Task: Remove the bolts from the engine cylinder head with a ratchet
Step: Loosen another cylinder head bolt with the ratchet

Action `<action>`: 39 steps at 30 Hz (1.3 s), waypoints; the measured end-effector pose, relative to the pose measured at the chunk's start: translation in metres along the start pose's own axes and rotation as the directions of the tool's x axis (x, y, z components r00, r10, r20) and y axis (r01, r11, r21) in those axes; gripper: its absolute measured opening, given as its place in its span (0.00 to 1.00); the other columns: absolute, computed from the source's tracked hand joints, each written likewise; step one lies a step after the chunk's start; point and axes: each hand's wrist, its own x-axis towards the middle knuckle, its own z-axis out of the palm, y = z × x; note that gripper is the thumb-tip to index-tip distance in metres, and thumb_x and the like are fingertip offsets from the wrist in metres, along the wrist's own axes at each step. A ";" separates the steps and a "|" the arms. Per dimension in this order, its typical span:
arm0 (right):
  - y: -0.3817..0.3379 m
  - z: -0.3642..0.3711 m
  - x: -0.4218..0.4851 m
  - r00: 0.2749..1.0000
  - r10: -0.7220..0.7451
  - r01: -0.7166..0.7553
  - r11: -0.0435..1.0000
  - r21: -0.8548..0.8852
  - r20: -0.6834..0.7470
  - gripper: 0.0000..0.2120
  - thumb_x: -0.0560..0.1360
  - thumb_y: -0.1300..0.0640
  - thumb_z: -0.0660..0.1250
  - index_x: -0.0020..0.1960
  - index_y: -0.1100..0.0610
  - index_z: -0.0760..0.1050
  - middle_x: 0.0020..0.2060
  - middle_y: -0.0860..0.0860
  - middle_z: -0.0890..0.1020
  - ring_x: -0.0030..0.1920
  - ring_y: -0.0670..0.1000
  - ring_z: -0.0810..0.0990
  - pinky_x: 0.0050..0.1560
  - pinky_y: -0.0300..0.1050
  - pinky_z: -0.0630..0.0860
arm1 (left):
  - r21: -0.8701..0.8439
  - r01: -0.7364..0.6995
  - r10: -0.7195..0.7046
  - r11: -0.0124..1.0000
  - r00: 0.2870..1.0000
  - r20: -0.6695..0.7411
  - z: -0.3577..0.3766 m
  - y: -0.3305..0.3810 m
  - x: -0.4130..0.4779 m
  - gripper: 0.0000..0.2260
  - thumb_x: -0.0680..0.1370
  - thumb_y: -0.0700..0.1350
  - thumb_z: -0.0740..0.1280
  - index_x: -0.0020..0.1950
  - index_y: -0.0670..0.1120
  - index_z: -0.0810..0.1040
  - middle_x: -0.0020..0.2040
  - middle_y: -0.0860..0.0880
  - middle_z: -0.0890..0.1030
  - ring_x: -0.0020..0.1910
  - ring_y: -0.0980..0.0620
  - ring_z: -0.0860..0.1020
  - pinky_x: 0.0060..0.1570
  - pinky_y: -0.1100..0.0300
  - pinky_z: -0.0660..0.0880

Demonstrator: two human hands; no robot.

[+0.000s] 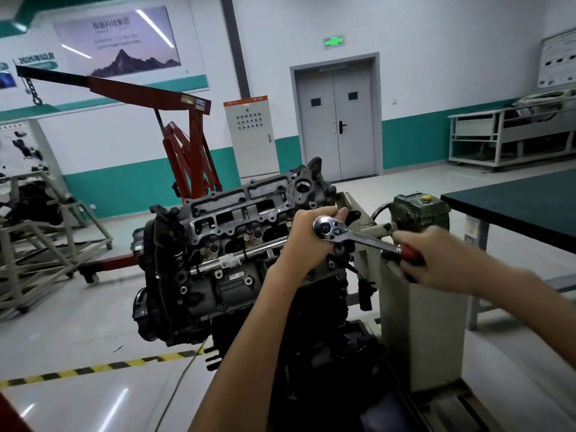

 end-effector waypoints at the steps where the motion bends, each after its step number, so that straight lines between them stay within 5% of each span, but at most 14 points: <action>1: 0.002 -0.008 0.005 0.999 -0.027 0.026 0.998 -0.054 -0.021 0.10 0.72 0.59 0.67 0.43 0.47 0.67 0.27 0.41 0.72 0.27 0.38 0.74 0.31 0.26 0.69 | -0.034 0.018 -0.018 0.999 1.000 -0.018 0.001 -0.001 -0.001 0.20 0.81 0.40 0.63 0.29 0.38 0.65 0.26 0.46 0.66 0.26 0.54 0.62 0.28 0.55 0.60; 3: -0.001 -0.003 0.006 1.000 -0.013 0.012 0.999 -0.033 -0.027 0.07 0.72 0.58 0.67 0.43 0.50 0.70 0.28 0.42 0.74 0.28 0.39 0.75 0.32 0.29 0.72 | -0.120 0.046 -0.059 0.992 0.993 -0.101 0.005 -0.004 -0.004 0.21 0.81 0.41 0.62 0.30 0.35 0.64 0.26 0.44 0.65 0.26 0.51 0.61 0.27 0.55 0.58; 6: -0.022 0.041 -0.015 0.984 0.160 -0.135 0.955 0.263 -0.074 0.06 0.71 0.62 0.68 0.47 0.57 0.73 0.31 0.48 0.75 0.28 0.43 0.74 0.32 0.35 0.74 | -0.163 0.034 -0.072 0.986 0.970 -0.231 0.017 -0.004 -0.007 0.22 0.82 0.41 0.61 0.30 0.34 0.62 0.25 0.39 0.63 0.24 0.46 0.59 0.25 0.55 0.57; 9: -0.073 0.093 -0.027 0.928 0.328 -0.168 0.792 0.587 -0.177 0.04 0.70 0.66 0.67 0.41 0.60 0.72 0.25 0.48 0.73 0.24 0.45 0.68 0.26 0.34 0.66 | -0.236 0.042 -0.116 0.971 0.945 -0.306 0.031 0.002 -0.007 0.22 0.82 0.43 0.61 0.30 0.36 0.61 0.24 0.43 0.62 0.23 0.50 0.59 0.23 0.58 0.57; 12: -0.120 0.125 -0.022 0.902 0.422 -0.159 0.519 0.840 -0.090 0.09 0.70 0.68 0.65 0.39 0.55 0.72 0.22 0.47 0.73 0.21 0.42 0.69 0.24 0.33 0.66 | -0.200 0.031 -0.099 0.979 0.935 -0.342 0.035 0.006 -0.005 0.21 0.82 0.39 0.60 0.29 0.40 0.61 0.25 0.52 0.62 0.23 0.58 0.59 0.25 0.66 0.58; 15: -0.106 0.116 -0.020 0.939 0.326 -0.139 0.655 0.743 -0.112 0.12 0.70 0.67 0.64 0.36 0.53 0.68 0.23 0.47 0.73 0.22 0.43 0.69 0.25 0.31 0.65 | -0.170 0.021 -0.075 0.985 0.946 -0.317 0.020 -0.002 -0.010 0.21 0.81 0.35 0.60 0.29 0.44 0.62 0.24 0.57 0.63 0.23 0.61 0.60 0.27 0.71 0.60; 19: -0.046 0.072 -0.019 0.996 0.085 -0.069 0.923 0.379 -0.027 0.03 0.69 0.59 0.64 0.41 0.57 0.71 0.29 0.51 0.74 0.26 0.46 0.71 0.31 0.44 0.73 | -0.085 0.015 -0.025 0.996 0.992 -0.123 -0.005 -0.007 -0.017 0.22 0.80 0.36 0.63 0.28 0.43 0.61 0.25 0.53 0.62 0.24 0.59 0.58 0.27 0.65 0.57; 24: 0.001 0.015 -0.005 1.000 -0.013 0.008 0.985 0.172 0.027 0.05 0.72 0.61 0.67 0.41 0.53 0.74 0.29 0.48 0.78 0.30 0.45 0.77 0.34 0.35 0.75 | 0.035 0.004 -0.007 0.999 0.995 0.097 0.000 0.001 0.002 0.22 0.80 0.40 0.64 0.28 0.49 0.61 0.26 0.54 0.63 0.25 0.59 0.61 0.28 0.64 0.59; 27: -0.003 0.036 -0.015 0.996 0.084 -0.081 0.959 0.273 0.000 0.03 0.72 0.62 0.67 0.44 0.57 0.75 0.31 0.50 0.78 0.29 0.46 0.76 0.33 0.34 0.73 | -0.011 0.006 -0.006 1.000 1.000 -0.018 0.012 -0.002 0.000 0.21 0.81 0.40 0.63 0.28 0.49 0.64 0.25 0.54 0.65 0.24 0.59 0.63 0.27 0.65 0.59; 30: -0.044 0.078 -0.030 0.962 0.252 -0.157 0.826 0.542 -0.105 0.05 0.69 0.64 0.68 0.40 0.56 0.74 0.25 0.48 0.75 0.24 0.43 0.71 0.28 0.36 0.68 | -0.161 0.017 -0.053 0.987 0.974 -0.222 0.030 -0.003 -0.003 0.21 0.81 0.40 0.61 0.28 0.40 0.63 0.24 0.48 0.64 0.24 0.57 0.61 0.25 0.60 0.58; 34: -0.102 0.100 -0.031 0.970 0.189 -0.207 0.305 0.930 0.154 0.13 0.69 0.66 0.68 0.37 0.48 0.73 0.23 0.52 0.76 0.20 0.52 0.73 0.23 0.39 0.70 | -0.160 0.019 -0.080 0.987 0.920 -0.384 0.044 -0.001 0.000 0.21 0.81 0.37 0.61 0.29 0.38 0.61 0.25 0.47 0.62 0.24 0.58 0.59 0.24 0.65 0.57; 36: -0.097 0.093 -0.031 0.956 0.174 -0.271 0.220 0.937 0.235 0.09 0.70 0.65 0.67 0.37 0.53 0.72 0.22 0.56 0.74 0.20 0.54 0.71 0.22 0.41 0.69 | -0.170 0.039 -0.100 0.985 0.925 -0.366 0.044 -0.001 0.000 0.21 0.81 0.37 0.61 0.29 0.36 0.60 0.26 0.47 0.62 0.25 0.56 0.59 0.25 0.63 0.57; 37: -0.086 0.089 -0.031 0.945 0.229 -0.293 0.281 0.914 0.232 0.09 0.71 0.65 0.67 0.35 0.56 0.71 0.21 0.54 0.72 0.19 0.52 0.69 0.21 0.39 0.67 | -0.175 0.045 -0.101 0.984 0.939 -0.329 0.042 -0.001 -0.001 0.21 0.81 0.38 0.61 0.30 0.37 0.61 0.26 0.48 0.62 0.25 0.56 0.59 0.25 0.62 0.57; 39: -0.053 0.076 -0.030 0.941 0.330 -0.281 0.623 0.730 0.081 0.12 0.70 0.65 0.69 0.31 0.57 0.70 0.19 0.50 0.71 0.19 0.46 0.67 0.20 0.39 0.64 | -0.134 0.035 -0.065 0.990 0.973 -0.222 0.034 -0.003 -0.002 0.21 0.81 0.39 0.62 0.29 0.42 0.62 0.25 0.54 0.64 0.25 0.58 0.60 0.25 0.63 0.57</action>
